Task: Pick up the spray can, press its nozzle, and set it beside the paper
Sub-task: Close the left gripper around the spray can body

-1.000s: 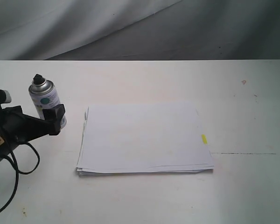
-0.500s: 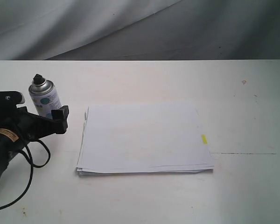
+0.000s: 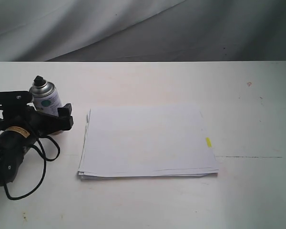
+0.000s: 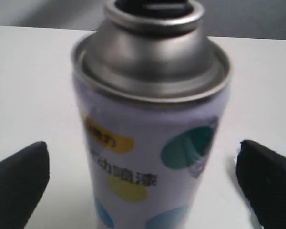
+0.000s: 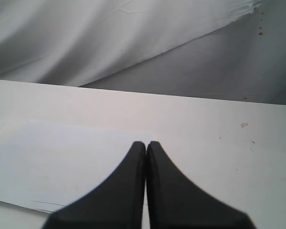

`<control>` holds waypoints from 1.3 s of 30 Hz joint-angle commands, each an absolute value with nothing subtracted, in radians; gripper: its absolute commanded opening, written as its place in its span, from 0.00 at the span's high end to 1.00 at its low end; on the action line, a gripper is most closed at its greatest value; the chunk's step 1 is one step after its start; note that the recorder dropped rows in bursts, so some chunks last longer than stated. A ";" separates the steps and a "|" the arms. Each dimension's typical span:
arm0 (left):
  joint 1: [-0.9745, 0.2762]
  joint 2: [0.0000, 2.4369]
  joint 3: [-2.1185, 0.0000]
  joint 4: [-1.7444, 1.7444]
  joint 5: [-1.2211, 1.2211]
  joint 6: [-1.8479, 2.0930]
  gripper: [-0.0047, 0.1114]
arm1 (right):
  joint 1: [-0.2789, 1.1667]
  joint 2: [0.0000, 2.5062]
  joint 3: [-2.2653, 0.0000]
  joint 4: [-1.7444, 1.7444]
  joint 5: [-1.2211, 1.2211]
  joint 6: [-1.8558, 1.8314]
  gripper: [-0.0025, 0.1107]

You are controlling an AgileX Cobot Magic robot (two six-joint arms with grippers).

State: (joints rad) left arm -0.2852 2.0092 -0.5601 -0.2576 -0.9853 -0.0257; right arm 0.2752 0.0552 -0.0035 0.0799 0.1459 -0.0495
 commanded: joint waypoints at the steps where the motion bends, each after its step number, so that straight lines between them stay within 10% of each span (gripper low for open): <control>1: -0.290 2.011 -0.565 -0.323 -1.010 -0.015 0.06 | 0.269 0.051 0.000 0.085 0.144 -0.045 0.98; 28: -0.290 2.011 -0.599 -0.368 -0.961 0.032 0.09 | 0.269 0.051 0.000 0.085 0.144 -0.045 0.98; 39: -0.290 2.015 -0.599 -0.368 -0.920 0.032 0.60 | 0.269 0.051 0.000 0.085 0.144 -0.045 0.98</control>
State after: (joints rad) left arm -0.2852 2.0092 -0.5959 -0.3581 -0.9268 0.0292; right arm 0.2752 0.0552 -0.0035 0.0799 0.1459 -0.0495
